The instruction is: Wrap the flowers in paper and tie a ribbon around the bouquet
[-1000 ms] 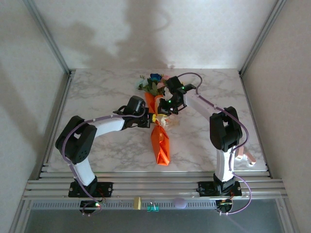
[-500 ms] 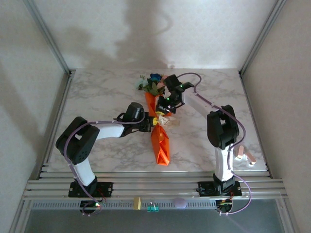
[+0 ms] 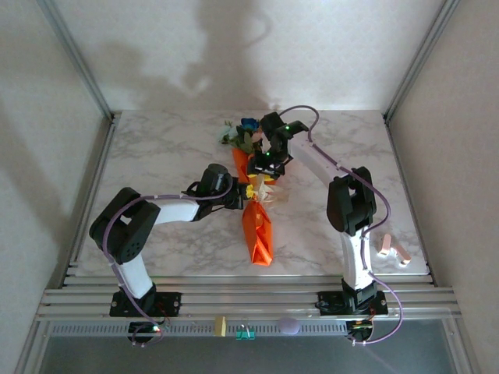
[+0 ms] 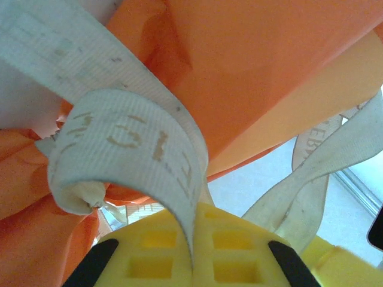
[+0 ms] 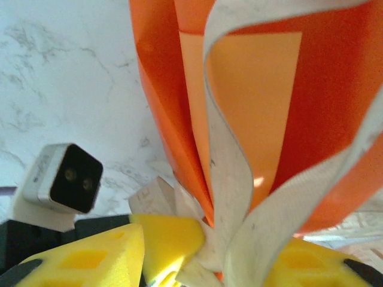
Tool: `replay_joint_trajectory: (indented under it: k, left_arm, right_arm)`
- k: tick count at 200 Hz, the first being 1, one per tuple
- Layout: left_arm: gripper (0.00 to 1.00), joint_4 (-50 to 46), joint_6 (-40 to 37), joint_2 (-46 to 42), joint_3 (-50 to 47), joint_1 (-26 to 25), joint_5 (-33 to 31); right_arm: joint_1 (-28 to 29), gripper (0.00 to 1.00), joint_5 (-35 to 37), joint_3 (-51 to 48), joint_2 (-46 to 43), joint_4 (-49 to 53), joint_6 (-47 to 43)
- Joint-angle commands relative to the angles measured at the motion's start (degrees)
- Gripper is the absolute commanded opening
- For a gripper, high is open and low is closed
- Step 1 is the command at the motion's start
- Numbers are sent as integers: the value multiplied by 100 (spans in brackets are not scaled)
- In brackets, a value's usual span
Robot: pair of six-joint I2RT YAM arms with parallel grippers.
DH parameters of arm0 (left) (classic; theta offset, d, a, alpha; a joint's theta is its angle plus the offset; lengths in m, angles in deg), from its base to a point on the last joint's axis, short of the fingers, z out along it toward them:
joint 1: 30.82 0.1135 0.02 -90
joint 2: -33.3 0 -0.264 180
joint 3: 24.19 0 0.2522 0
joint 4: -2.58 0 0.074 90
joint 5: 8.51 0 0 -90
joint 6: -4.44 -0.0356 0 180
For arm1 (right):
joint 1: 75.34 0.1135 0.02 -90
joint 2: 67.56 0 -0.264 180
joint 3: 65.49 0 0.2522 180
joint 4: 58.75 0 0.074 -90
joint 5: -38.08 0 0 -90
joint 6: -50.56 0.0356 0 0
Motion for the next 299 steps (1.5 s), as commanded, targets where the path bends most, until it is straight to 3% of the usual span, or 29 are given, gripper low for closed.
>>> replay_joint_trajectory:
  k: [1, 33, 101, 174, 241, 299]
  left_arm:
    - [0, 227, 68, -83, -63, -25, 81]
    - [0, 221, 33, -40, -29, -8, 131]
    - [0, 10, -124, -46, 76, 19, 238]
    - [0, -115, -238, -11, 200, 71, 300]
    - [0, -176, -301, -6, 271, 81, 344]
    - [0, -208, -337, -72, 288, 80, 316]
  right_arm:
    - [45, 48, 24, 127, -122, 415, -835]
    - [257, 52, 346, -347, -475, 114, -1884]
    - [542, 65, 813, -2408, -1741, -2148, -3850]
    - [802, 68, 1597, -3056, -1998, -2535, -5038]
    - [1416, 65, 3017, -3579, -2032, -3291, -5875]
    - [1581, 52, 3644, -3780, -1990, -3706, -6332]
